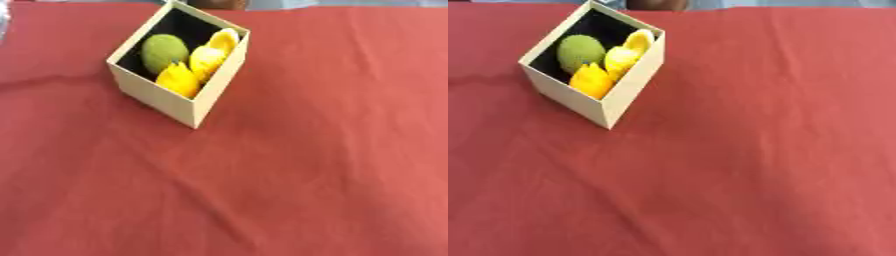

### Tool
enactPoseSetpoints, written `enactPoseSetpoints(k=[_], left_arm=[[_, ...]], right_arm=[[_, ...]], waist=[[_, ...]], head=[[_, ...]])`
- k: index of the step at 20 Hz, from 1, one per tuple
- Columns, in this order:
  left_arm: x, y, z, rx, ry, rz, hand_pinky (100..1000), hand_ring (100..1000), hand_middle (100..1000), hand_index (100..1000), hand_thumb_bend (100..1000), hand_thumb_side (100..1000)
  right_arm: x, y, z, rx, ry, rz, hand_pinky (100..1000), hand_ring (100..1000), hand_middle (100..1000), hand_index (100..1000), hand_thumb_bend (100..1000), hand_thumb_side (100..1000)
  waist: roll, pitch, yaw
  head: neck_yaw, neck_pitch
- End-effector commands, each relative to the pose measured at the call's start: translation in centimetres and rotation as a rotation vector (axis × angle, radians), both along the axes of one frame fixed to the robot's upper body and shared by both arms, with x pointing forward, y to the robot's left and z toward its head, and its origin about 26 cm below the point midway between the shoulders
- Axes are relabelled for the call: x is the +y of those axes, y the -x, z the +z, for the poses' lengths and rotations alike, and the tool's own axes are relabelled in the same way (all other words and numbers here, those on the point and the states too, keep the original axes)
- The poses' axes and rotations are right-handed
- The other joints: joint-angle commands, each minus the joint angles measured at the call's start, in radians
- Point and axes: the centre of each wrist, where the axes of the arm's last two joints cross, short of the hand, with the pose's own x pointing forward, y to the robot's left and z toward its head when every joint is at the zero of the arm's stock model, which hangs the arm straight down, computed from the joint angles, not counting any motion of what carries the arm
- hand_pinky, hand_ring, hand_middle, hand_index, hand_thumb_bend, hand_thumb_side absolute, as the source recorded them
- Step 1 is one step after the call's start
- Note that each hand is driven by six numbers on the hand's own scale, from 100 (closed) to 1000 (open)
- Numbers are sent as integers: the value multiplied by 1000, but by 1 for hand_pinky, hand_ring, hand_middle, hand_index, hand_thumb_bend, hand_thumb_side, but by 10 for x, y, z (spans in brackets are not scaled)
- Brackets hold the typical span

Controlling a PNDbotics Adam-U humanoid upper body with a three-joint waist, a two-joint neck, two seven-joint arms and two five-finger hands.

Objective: Pick up objects on the table and place them in the box.

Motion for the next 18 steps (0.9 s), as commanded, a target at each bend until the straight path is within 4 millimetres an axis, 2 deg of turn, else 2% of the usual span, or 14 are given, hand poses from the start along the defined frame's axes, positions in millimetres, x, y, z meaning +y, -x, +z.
enactPoseSetpoints(k=[1, 3, 7, 13, 18], left_arm=[[15, 22, 8, -124, 161, -83, 740, 722, 727, 820, 264, 621], [19, 20, -3, -134, 214, -134, 736, 722, 727, 824, 261, 658], [26, 15, -19, -150, 308, -220, 741, 730, 733, 832, 275, 675], [38, 10, -47, -137, 456, -322, 753, 733, 733, 831, 298, 692], [41, 9, -54, -152, 470, -364, 756, 738, 739, 836, 304, 693]], right_arm=[[0, 6, 12, -89, 31, 31, 847, 817, 709, 754, 100, 563], [2, 5, 14, -133, 22, 72, 845, 815, 711, 752, 100, 524], [7, 3, 16, -240, 10, 131, 845, 826, 732, 761, 100, 475], [10, 1, 12, -336, 18, 132, 835, 840, 750, 771, 100, 462], [10, -1, 1, -338, -16, 98, 835, 834, 745, 772, 100, 479]], waist=[[-3, -28, 4], [-8, -28, 7], [-15, -28, 12], [-19, -20, 16], [-19, -15, 17]], head=[[-13, -19], [-18, -21], [-29, -25], [-31, -25], [-33, -11]])
